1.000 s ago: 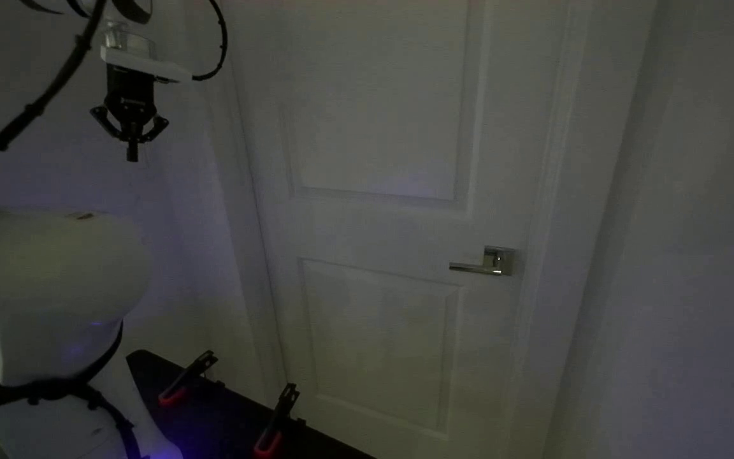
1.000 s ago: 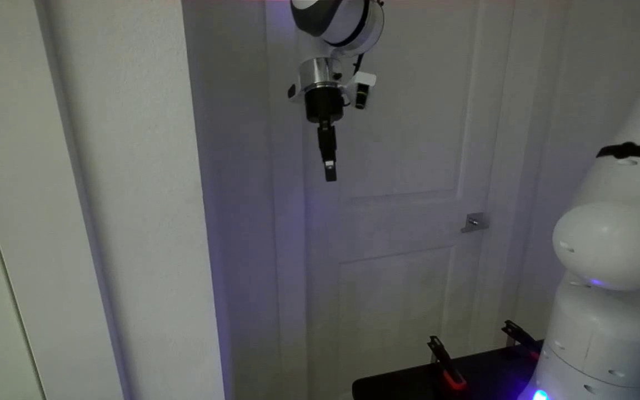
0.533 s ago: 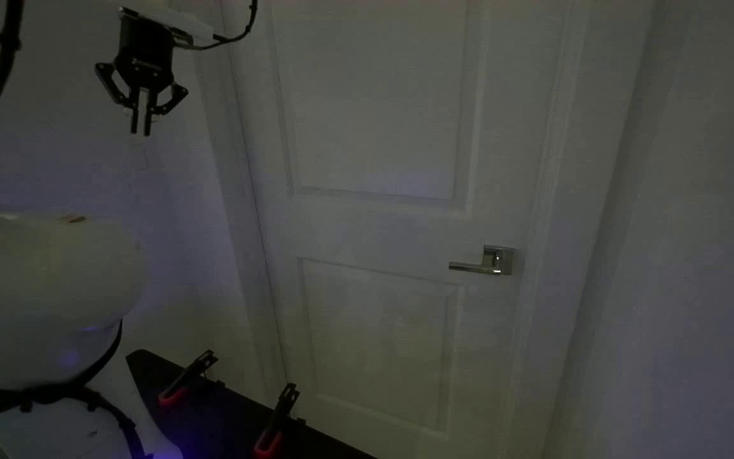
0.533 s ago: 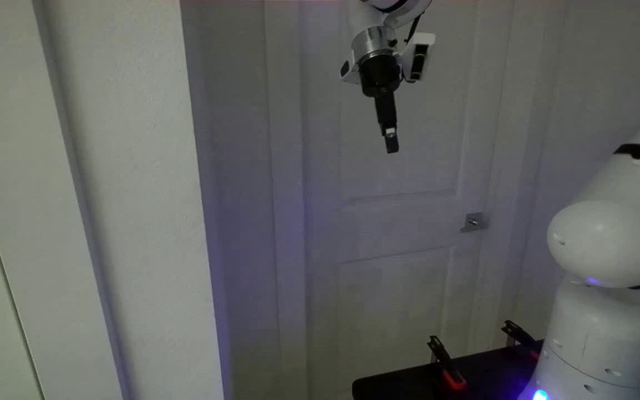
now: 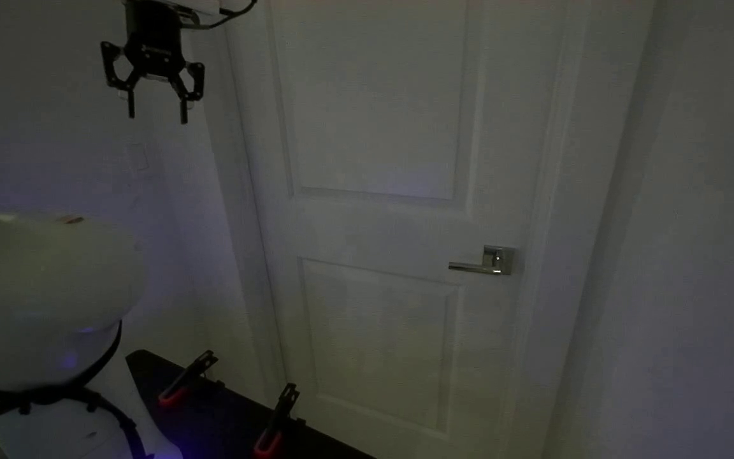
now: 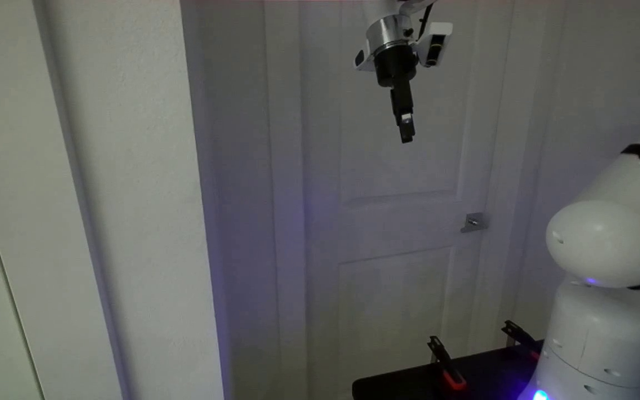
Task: Turn off the light
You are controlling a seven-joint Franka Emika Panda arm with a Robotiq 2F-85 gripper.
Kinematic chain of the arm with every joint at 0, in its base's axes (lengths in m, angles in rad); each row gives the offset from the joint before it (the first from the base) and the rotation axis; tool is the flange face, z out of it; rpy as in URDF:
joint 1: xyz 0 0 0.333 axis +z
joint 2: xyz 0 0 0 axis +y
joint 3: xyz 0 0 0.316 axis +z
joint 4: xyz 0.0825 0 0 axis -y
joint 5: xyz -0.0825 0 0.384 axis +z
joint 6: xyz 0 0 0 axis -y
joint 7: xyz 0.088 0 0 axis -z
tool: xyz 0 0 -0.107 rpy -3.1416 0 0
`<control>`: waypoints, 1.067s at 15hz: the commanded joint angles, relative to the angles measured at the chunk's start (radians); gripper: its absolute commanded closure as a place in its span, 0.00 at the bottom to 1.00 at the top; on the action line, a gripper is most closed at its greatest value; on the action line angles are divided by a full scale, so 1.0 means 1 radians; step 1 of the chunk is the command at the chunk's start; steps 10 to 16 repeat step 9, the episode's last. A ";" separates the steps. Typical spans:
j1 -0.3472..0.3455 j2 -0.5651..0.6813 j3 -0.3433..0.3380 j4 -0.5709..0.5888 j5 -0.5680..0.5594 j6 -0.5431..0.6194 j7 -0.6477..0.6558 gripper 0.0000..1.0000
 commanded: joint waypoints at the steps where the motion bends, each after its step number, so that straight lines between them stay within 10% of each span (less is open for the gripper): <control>1: 0.000 -0.008 0.009 -0.014 -0.027 0.034 0.014 0.00; 16: 0.009 0.006 0.009 0.001 -0.019 0.043 0.006 0.00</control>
